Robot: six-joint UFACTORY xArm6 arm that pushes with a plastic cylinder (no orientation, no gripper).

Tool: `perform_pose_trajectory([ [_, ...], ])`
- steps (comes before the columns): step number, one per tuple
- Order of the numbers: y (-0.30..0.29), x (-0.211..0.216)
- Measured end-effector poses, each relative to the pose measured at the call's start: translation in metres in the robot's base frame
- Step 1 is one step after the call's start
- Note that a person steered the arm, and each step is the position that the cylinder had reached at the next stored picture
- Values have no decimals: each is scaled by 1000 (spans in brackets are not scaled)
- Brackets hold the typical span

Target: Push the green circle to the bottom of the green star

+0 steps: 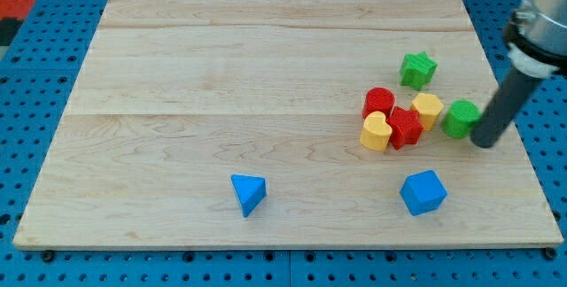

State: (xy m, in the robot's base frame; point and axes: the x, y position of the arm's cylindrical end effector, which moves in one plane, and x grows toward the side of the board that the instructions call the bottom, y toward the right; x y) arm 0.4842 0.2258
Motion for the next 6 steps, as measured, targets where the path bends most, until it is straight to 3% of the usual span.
perform_pose_trajectory([
  [2,-56,-26],
  [3,-55,-7],
  [6,5,-13],
])
